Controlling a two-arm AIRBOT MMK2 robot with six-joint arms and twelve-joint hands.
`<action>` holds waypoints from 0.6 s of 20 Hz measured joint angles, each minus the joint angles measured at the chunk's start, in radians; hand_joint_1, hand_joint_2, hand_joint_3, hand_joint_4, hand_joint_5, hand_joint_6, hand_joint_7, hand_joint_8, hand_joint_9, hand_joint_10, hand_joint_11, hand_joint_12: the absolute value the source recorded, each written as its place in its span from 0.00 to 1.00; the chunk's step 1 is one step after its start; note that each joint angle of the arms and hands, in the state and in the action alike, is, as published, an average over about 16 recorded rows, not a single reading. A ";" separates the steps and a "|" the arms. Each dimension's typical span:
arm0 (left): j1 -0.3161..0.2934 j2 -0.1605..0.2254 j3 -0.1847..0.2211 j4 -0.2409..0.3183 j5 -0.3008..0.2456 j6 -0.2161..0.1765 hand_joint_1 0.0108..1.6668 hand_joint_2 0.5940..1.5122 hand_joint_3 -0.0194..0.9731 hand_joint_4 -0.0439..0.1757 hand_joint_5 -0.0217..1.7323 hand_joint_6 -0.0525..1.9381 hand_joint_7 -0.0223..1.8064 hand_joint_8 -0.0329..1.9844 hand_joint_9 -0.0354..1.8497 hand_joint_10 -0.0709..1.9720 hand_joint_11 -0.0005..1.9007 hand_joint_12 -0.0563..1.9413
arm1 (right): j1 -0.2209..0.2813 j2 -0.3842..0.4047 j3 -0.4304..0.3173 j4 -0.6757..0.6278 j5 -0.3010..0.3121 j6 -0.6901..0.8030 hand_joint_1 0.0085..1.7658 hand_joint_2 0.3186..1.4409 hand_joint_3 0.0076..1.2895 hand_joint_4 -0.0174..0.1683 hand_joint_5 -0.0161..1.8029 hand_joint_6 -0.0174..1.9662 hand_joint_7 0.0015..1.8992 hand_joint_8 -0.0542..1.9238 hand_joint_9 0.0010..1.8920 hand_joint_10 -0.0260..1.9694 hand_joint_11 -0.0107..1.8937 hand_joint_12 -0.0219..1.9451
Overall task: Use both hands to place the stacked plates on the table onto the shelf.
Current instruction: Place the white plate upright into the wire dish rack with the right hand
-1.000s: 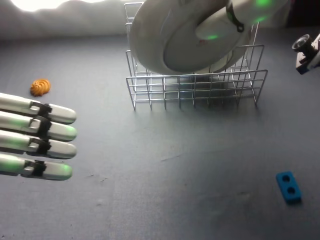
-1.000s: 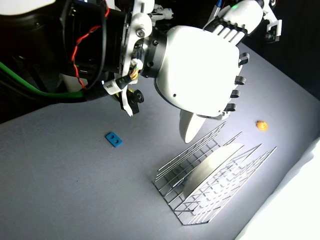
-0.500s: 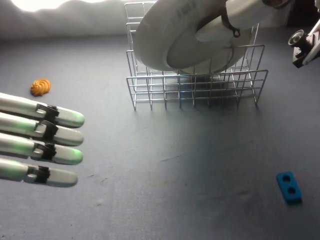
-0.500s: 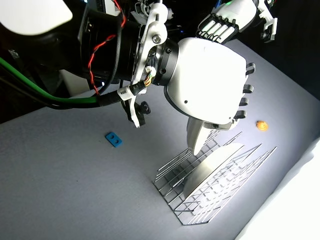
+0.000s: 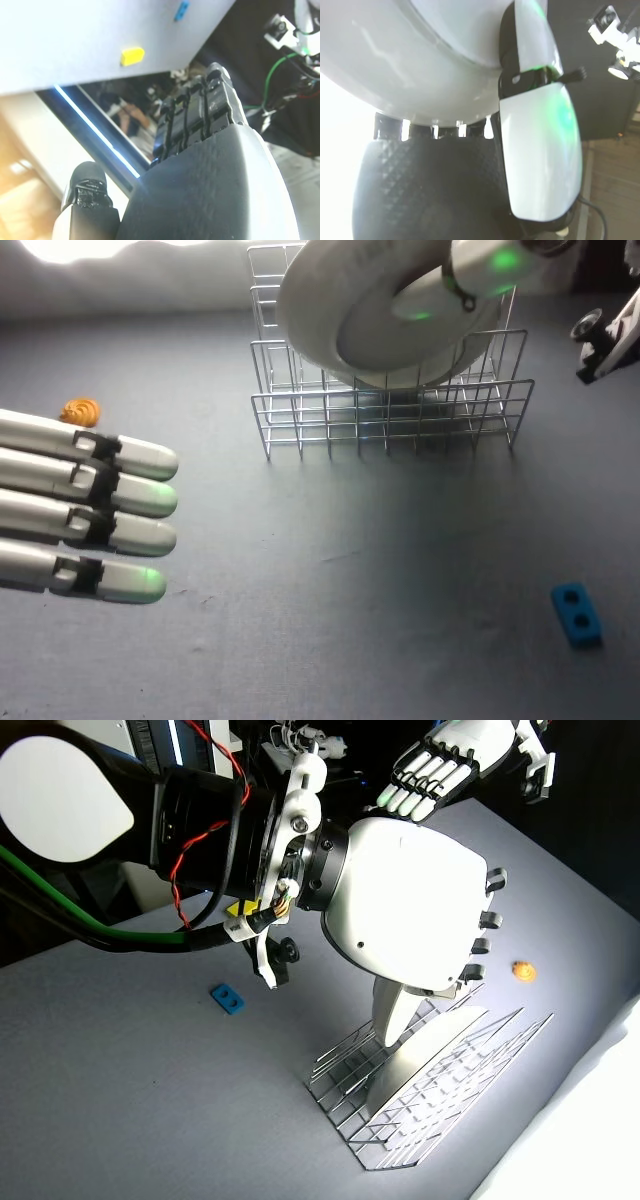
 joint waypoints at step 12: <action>-0.027 -0.023 0.013 0.050 -0.028 -0.045 0.00 0.62 0.04 0.23 0.06 0.03 0.04 0.02 0.03 0.04 0.01 0.03 | -0.032 -0.076 0.076 0.133 -0.032 -0.046 0.71 0.60 0.00 0.09 0.55 0.46 0.59 0.43 0.73 0.02 0.51 0.54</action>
